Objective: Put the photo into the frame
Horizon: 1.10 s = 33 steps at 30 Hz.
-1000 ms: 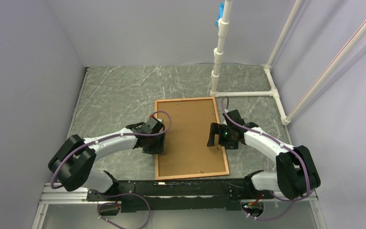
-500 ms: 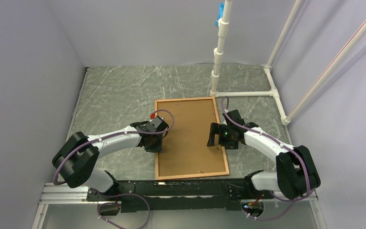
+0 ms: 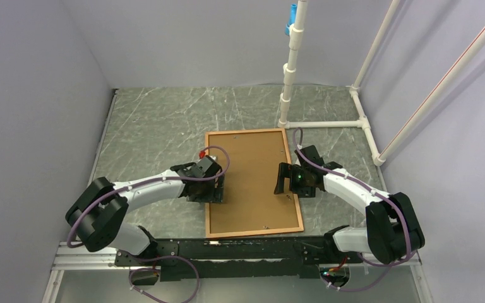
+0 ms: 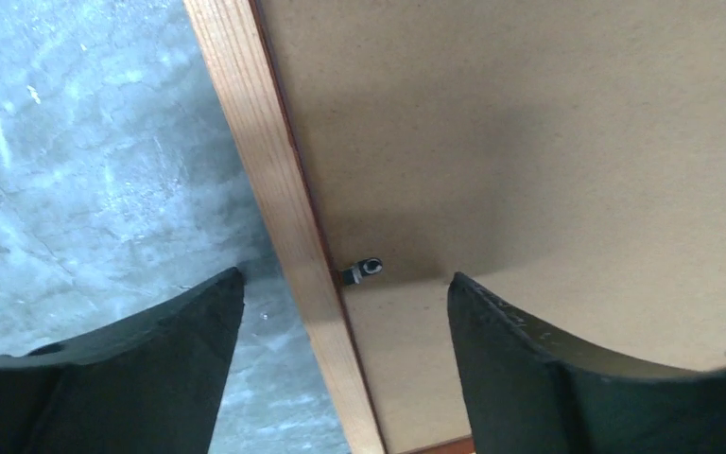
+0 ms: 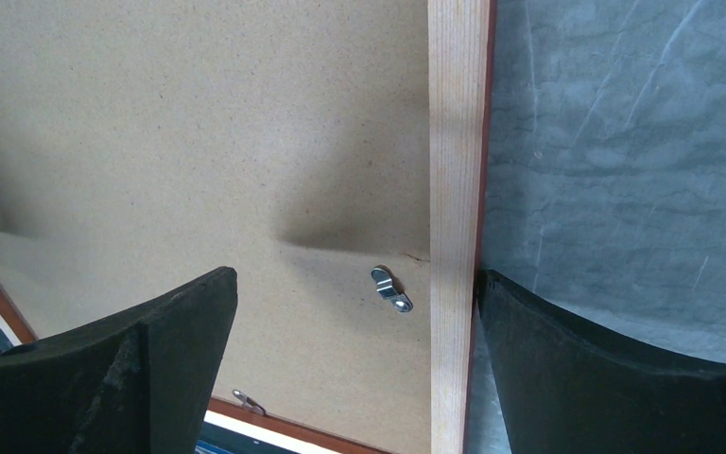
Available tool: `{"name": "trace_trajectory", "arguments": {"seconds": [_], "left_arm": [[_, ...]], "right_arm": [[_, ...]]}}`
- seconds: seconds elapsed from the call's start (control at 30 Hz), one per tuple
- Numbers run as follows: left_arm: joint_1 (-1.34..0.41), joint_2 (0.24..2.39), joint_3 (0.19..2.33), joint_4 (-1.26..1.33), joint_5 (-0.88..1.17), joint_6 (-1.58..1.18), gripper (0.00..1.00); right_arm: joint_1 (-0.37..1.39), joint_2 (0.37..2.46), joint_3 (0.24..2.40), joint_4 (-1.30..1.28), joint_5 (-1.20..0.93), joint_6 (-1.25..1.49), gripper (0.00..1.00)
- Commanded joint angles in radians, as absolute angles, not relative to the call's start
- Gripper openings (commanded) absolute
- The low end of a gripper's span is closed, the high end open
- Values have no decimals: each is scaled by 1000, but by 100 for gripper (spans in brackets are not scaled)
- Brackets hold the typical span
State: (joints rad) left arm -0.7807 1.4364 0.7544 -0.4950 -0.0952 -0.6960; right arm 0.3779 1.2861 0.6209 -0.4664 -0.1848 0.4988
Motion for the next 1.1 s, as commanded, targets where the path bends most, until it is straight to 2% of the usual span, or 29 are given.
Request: {"name": "trace_trajectory", "arguments": {"seconds": [0.0,0.4,0.7,0.8,1.07], "left_arm": [[-770,1348,724,-405,-45,-710,85],[-618,1164,579,-426,-66,-765,88],[-601,1186,593,-490,-122,-764,88],[-601,1208,594,-475,-107,-760,87],[-601,1216,595,-472,-98,-754,86]], "right_arm": [[410,1296,634,-458,-232,510,99],[580,1393,754,-491,-143,546,98],[602,1361,755,-604,31,519,95],[604,1375,732,-598,45,521,92],[622,1431,726,-575,45,532,74]]}}
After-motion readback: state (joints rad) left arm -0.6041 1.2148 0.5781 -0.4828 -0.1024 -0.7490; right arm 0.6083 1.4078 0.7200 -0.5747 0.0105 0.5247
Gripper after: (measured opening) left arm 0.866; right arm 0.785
